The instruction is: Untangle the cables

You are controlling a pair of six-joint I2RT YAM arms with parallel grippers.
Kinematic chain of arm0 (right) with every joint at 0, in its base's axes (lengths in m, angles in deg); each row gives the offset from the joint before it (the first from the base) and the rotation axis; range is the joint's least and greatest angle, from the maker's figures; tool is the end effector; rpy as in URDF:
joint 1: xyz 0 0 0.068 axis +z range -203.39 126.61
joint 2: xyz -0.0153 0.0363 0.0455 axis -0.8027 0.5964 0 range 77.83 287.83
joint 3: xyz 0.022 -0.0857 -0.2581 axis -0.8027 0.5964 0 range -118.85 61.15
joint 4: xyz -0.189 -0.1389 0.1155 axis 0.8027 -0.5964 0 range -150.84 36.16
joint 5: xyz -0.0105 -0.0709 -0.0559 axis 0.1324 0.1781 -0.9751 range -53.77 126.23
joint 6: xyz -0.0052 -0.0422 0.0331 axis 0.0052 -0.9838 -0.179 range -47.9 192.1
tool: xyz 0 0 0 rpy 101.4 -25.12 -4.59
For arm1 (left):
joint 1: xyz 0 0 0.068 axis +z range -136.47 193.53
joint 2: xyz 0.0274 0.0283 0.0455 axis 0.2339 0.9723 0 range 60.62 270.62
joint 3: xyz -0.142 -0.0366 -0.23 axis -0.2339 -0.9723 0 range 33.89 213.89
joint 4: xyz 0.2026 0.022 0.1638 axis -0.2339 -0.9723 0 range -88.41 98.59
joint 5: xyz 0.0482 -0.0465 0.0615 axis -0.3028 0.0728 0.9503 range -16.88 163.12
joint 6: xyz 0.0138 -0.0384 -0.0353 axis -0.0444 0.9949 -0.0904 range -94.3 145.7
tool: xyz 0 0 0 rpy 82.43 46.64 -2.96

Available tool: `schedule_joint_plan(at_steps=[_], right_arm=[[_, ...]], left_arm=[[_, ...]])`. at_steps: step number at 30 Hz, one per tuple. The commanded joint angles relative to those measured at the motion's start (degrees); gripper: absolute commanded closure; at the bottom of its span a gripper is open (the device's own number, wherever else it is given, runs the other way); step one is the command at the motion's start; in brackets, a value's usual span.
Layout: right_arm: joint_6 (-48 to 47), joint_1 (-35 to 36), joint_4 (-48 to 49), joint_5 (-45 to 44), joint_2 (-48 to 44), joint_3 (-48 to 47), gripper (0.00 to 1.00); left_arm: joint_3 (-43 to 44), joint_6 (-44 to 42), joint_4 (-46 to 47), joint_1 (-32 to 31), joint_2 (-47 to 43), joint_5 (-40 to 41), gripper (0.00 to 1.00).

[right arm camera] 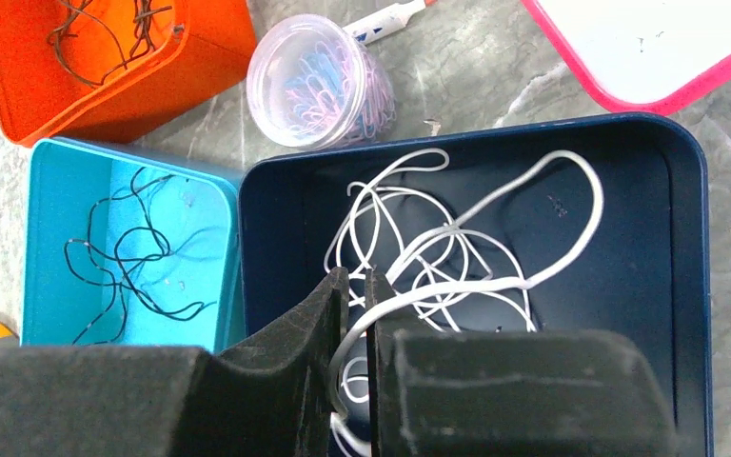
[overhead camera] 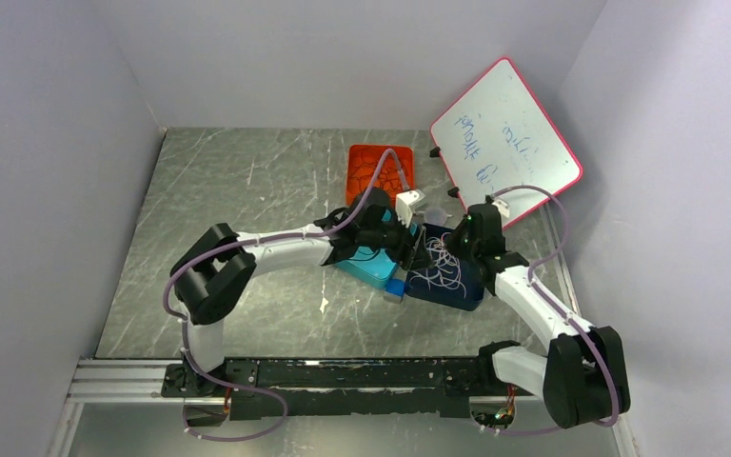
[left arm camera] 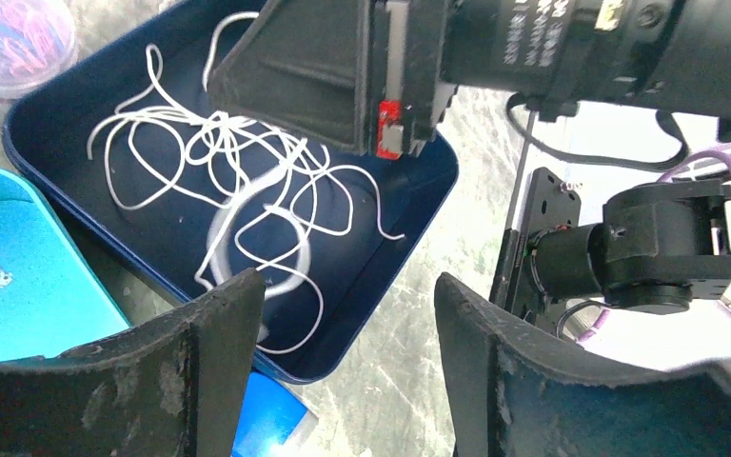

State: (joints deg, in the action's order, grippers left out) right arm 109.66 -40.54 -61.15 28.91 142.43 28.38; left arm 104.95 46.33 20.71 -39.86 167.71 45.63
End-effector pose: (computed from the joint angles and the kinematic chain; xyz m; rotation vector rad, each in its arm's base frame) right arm 0.2265 0.0472 0.2048 0.5524 2.1998 0.3280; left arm 0.2417 -0.3530 0.2274 0.9380 1.9736 -1.2666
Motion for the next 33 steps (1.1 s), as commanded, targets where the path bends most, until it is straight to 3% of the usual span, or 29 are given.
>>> schedule_joint_plan(at_steps=[1,15,18,21,26,33], right_arm=[[1.11,-1.36,1.91,1.42,-1.05,0.78,0.84],[-0.19,-3.32,-1.04,3.82,-3.68,0.16,0.82],[-0.73,-3.45,-3.86,4.58,-4.89,-0.17,0.71],[-0.38,-3.49,-6.93,4.31,-7.5,0.18,0.52],[1.45,-3.53,-11.88,5.32,-10.58,-0.43,0.34],[2.42,-3.66,-16.93,9.29,-14.47,-2.88,0.26]], left_arm=[[3.01,-0.14,-1.13,-0.49,2.53,-0.3,0.31],[8.56,-2.49,-7.13,-0.67,5.04,6.09,0.4],[10.23,-3.02,-7.6,-0.67,5.83,6.74,0.42],[11.91,-3.12,-7.88,-0.63,6.94,7.05,0.44],[13.95,-3.43,-7.86,-0.58,9.2,6.6,0.46],[15.6,-3.88,-8.13,-0.58,11.73,6.59,0.47]])
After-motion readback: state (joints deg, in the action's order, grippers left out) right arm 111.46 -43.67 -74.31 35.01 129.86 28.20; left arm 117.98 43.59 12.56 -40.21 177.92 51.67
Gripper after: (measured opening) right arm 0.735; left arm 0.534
